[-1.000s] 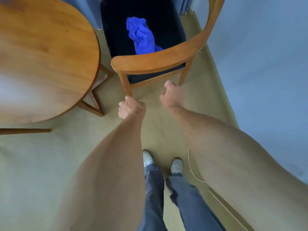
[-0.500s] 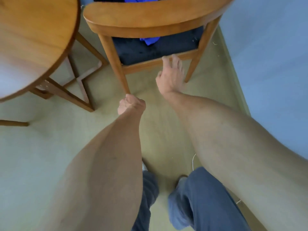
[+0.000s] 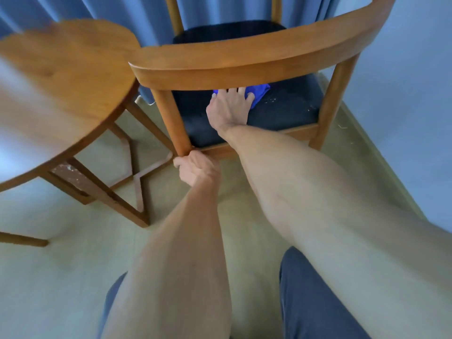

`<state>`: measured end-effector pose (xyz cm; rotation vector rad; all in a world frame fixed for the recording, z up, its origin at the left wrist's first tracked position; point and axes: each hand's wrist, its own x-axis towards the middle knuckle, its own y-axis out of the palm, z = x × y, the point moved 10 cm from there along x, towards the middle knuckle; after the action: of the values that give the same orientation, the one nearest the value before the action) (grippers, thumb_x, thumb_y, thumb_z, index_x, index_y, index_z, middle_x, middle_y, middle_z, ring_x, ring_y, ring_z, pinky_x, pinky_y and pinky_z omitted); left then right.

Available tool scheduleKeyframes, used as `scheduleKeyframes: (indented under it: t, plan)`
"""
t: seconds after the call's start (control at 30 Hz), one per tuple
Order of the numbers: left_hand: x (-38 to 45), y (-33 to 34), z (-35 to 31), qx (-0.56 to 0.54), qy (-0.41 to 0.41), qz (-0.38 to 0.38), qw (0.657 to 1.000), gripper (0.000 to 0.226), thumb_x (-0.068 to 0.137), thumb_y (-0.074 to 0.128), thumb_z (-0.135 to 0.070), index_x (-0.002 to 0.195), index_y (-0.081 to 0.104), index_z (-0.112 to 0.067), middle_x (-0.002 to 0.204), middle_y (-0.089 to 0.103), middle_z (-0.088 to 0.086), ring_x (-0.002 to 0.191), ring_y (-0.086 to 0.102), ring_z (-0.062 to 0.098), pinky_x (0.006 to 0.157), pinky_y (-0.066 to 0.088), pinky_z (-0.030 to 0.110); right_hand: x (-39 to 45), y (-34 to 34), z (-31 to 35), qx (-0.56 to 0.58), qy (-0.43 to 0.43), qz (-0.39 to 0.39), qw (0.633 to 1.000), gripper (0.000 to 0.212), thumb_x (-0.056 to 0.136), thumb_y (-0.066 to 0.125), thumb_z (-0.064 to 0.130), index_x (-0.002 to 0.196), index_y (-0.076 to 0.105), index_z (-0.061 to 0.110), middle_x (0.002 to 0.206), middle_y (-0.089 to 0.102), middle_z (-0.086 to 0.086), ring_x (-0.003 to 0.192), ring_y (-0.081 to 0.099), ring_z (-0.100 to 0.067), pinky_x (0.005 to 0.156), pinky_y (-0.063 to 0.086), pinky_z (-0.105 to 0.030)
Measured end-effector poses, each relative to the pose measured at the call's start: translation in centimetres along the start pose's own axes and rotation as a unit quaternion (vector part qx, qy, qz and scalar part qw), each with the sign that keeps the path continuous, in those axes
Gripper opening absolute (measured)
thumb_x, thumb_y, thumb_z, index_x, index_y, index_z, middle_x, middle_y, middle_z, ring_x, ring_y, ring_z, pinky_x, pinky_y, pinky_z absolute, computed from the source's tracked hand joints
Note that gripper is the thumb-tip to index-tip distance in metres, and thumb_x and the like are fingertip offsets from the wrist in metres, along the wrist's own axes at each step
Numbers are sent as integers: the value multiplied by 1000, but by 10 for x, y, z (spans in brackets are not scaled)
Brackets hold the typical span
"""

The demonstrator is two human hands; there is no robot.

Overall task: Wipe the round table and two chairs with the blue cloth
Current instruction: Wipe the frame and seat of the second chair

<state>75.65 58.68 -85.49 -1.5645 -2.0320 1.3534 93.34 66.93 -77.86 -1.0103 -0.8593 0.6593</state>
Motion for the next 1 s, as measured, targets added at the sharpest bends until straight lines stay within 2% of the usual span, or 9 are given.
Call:
scheduleKeyframes:
  t: [0.1, 0.2, 0.3, 0.4, 0.57, 0.77, 0.87, 0.93, 1.0]
  plan:
    - [9, 9, 7, -4, 21, -27, 999, 36, 99, 41, -15, 125, 54, 7, 133, 41, 22, 103, 59, 38, 95, 44, 41, 10, -1, 0, -22, -27, -14, 999, 35, 93, 40, 27, 119, 59, 13, 120, 59, -5, 117, 44, -27, 92, 36, -41]
    - [13, 12, 2, -21, 82, -63, 994, 35, 101, 43, -19, 126, 56, 3, 107, 48, 10, 108, 58, 36, 70, 40, 17, 14, -5, -4, -12, -64, -28, 997, 34, 93, 40, 20, 124, 54, 12, 123, 54, -4, 116, 44, -25, 91, 39, -39]
    - [17, 16, 5, 33, 115, -50, 992, 35, 102, 44, -17, 132, 51, 1, 123, 53, 20, 113, 55, 38, 67, 41, 5, 5, -9, -10, 3, -81, -45, 996, 26, 95, 43, 14, 119, 54, 16, 123, 53, -4, 118, 45, -24, 90, 41, -38]
    - [10, 12, 17, 140, 106, -40, 984, 35, 97, 52, -25, 123, 59, -3, 118, 54, 16, 101, 60, 36, 91, 52, 42, 2, -17, -10, 20, -75, -25, 997, 25, 98, 44, 14, 121, 54, 16, 125, 53, -4, 121, 44, -24, 92, 43, -37]
    - [20, 17, 25, 160, 123, -14, 979, 29, 94, 58, -30, 112, 64, -9, 109, 62, 14, 92, 64, 34, 86, 56, 47, 3, -24, -6, 16, -104, -14, 994, 27, 96, 46, 8, 120, 57, 14, 122, 55, -5, 119, 46, -25, 90, 47, -40]
    - [10, 21, 34, 157, 120, -14, 980, 40, 93, 59, -26, 128, 48, -10, 133, 49, 17, 104, 62, 36, 89, 53, 46, -19, -36, 0, 79, -89, -20, 993, 9, 89, 53, 18, 90, 62, 16, 93, 60, -2, 93, 55, -22, 64, 41, -32]
    - [5, 12, 35, 133, 103, -18, 986, 39, 93, 60, -23, 128, 46, -10, 131, 50, 16, 107, 61, 35, 89, 52, 45, -35, -39, 9, 168, -102, -1, 980, 31, 90, 48, 35, 64, 51, 17, 69, 56, 1, 71, 54, -21, 56, 38, -31]
    - [7, 2, 30, 110, 99, -23, 989, 41, 93, 59, -21, 129, 43, -10, 127, 54, 17, 109, 60, 36, 87, 49, 45, -40, -47, 0, 260, -71, -26, 962, 40, 94, 45, 41, 63, 56, 19, 71, 58, 4, 74, 56, -20, 63, 45, -33]
    - [12, -6, 24, 97, 105, -28, 989, 50, 93, 58, -22, 136, 36, -9, 129, 54, 18, 114, 58, 37, 88, 48, 45, -37, -54, -15, 243, -38, -85, 966, 25, 92, 47, 36, 93, 66, 20, 103, 62, 0, 100, 54, -22, 84, 46, -38]
